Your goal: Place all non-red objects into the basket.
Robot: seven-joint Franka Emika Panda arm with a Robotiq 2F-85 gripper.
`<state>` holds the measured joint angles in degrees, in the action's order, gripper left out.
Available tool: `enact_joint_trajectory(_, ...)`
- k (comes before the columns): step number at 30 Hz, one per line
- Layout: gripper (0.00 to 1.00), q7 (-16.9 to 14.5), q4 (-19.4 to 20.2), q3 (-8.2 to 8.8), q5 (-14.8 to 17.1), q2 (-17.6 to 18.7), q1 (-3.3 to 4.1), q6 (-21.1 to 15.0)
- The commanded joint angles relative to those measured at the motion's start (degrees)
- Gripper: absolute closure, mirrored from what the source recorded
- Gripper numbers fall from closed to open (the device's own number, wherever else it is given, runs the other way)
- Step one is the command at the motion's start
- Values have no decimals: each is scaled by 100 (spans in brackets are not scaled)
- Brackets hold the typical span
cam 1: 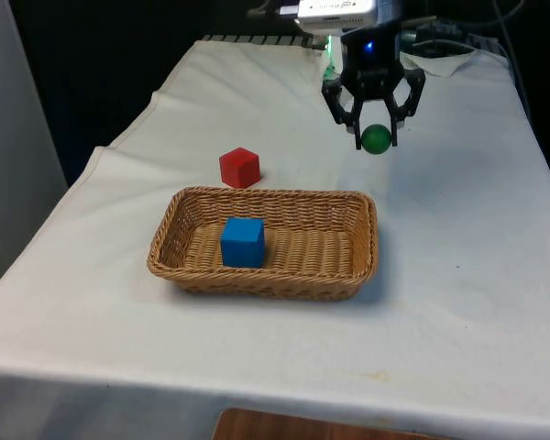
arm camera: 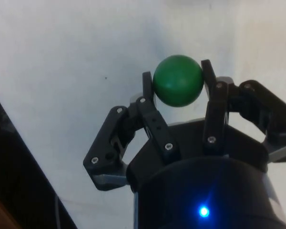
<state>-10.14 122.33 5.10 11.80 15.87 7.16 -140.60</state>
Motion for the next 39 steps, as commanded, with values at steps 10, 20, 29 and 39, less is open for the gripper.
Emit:
enact_joint_trajectory(10,100,-172,-837,46,143,573,-97,298)
enact_joint_trajectory(20,100,-407,-1467,166,315,1112,-155,361)
enact_joint_trajectory(29,100,-670,-1891,321,504,1547,-206,344)
enact_joint_trajectory(39,100,-825,-2189,464,619,1965,-218,195)
